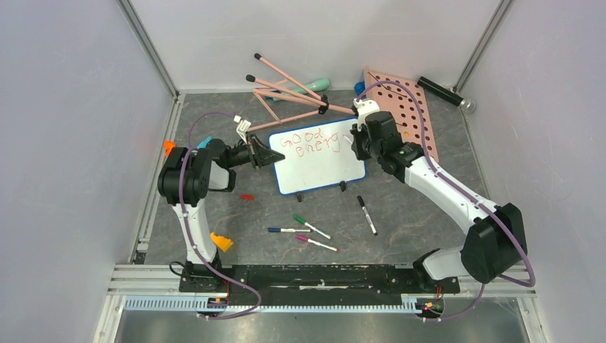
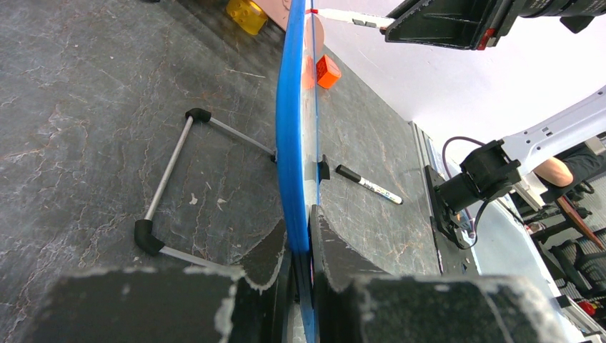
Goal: Write a sentence on the whiteboard
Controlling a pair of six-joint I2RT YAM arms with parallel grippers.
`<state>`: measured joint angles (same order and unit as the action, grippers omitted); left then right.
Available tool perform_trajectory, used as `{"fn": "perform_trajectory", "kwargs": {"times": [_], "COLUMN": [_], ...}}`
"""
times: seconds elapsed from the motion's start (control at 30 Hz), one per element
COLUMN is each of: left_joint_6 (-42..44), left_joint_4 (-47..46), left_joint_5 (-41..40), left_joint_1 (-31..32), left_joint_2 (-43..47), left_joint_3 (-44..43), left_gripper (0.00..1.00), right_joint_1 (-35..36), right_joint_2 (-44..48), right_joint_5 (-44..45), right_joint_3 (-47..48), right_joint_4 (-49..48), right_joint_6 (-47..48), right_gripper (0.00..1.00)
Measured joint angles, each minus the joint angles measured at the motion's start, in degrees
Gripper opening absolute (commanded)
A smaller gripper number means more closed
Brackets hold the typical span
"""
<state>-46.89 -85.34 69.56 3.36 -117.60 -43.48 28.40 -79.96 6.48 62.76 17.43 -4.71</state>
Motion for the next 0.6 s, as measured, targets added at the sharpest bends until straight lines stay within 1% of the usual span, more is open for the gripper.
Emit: {"fn": "perform_trajectory", "kwargs": {"times": [0.6], "left_joint_6": [-0.02], "left_joint_4": [0.00], "left_joint_5": [0.00], "left_joint_1": [0.00], "left_joint_2": [0.00], "left_joint_3": [-0.02], "left_gripper": [0.02], "right_joint_1": [-0.74], "right_joint_2": [1.44], "right_joint_5": [-0.17], "right_joint_3": [-2.64], "right_joint_4": [0.28], "right_joint_6": [-0.39], "right_gripper": [0.00]}}
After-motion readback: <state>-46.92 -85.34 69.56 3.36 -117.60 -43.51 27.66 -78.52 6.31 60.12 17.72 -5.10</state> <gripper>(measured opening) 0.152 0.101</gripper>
